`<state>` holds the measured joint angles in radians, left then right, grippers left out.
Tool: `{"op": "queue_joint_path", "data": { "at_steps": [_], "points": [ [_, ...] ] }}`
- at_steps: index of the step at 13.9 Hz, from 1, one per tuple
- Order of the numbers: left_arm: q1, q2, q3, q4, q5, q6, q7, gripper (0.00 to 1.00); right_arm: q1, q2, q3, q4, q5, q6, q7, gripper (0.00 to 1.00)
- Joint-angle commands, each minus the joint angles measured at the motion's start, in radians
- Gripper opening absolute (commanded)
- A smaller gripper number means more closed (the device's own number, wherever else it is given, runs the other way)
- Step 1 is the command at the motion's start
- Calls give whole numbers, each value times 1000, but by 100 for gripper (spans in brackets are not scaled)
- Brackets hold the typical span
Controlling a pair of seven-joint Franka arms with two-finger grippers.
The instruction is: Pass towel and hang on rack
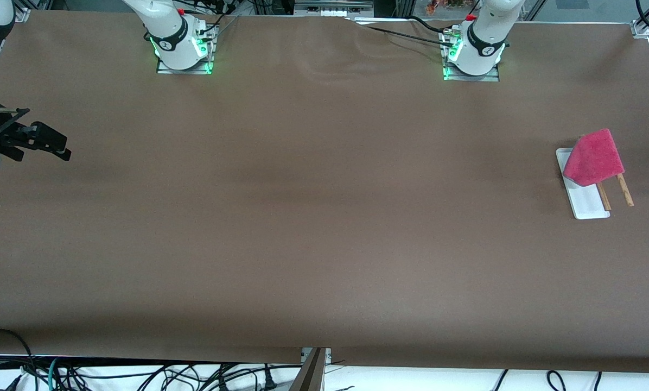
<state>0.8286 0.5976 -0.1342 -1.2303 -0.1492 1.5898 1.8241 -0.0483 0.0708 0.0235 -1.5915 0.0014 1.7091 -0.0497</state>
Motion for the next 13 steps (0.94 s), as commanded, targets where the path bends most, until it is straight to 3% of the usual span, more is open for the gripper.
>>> {"op": "queue_joint_path", "data": {
  "at_steps": [1,6,10,13],
  "points": [
    [-127,-70,4,8,39,-94,-277,100,-2,9,1,22,-8,1,-10,100],
    [-279,-146,8,-24,37,-149,-652,100,-1,12,1,19,-9,23,-10,100],
    [-419,-405,7,-291,72,-105,-1067,100,-1,12,3,22,-6,24,-10,100],
    [-526,-438,7,-294,115,-163,-1413,100,-1,12,3,22,-8,26,-10,100]
  ]
}}
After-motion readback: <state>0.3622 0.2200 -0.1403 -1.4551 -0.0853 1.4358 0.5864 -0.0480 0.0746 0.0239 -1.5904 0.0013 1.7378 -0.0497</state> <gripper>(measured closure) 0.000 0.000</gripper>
